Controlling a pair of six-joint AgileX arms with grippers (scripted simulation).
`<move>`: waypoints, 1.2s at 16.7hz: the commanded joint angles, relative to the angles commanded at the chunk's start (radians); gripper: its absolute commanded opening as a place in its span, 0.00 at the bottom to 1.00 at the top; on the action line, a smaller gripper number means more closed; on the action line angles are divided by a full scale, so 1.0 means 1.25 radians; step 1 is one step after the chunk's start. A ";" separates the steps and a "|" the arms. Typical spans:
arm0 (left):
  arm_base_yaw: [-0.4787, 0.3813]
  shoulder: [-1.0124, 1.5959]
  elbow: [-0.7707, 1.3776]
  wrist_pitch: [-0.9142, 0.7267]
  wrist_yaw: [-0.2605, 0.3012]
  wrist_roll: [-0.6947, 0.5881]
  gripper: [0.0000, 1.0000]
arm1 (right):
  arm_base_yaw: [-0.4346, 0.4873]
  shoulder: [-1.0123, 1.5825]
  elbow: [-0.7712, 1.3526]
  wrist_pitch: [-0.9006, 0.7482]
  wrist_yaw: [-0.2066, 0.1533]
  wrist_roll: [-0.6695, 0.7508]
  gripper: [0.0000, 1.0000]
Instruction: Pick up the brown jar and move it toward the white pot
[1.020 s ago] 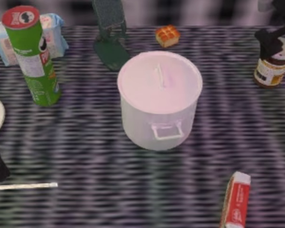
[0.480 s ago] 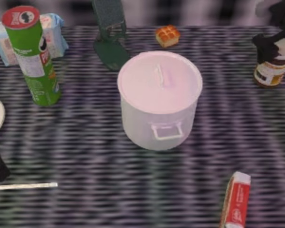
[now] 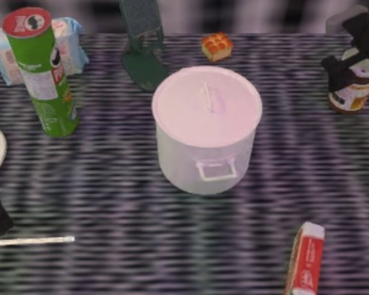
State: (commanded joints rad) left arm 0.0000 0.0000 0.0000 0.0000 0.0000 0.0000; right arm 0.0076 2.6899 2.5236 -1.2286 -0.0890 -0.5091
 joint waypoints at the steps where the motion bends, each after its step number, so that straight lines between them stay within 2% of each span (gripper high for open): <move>1: 0.000 0.000 0.000 0.000 0.000 0.000 1.00 | 0.000 0.000 0.000 0.000 0.000 0.000 0.92; 13: 0.000 0.000 0.000 0.000 0.000 0.000 1.00 | 0.000 0.000 0.000 0.000 0.000 0.000 0.02; 20: 0.000 0.000 0.000 0.000 0.000 0.000 1.00 | 0.000 0.000 0.000 0.000 0.000 0.000 0.00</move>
State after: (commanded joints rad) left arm 0.0000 0.0000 0.0000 0.0000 0.0000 0.0000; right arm 0.0076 2.6899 2.5236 -1.2286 -0.0890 -0.5091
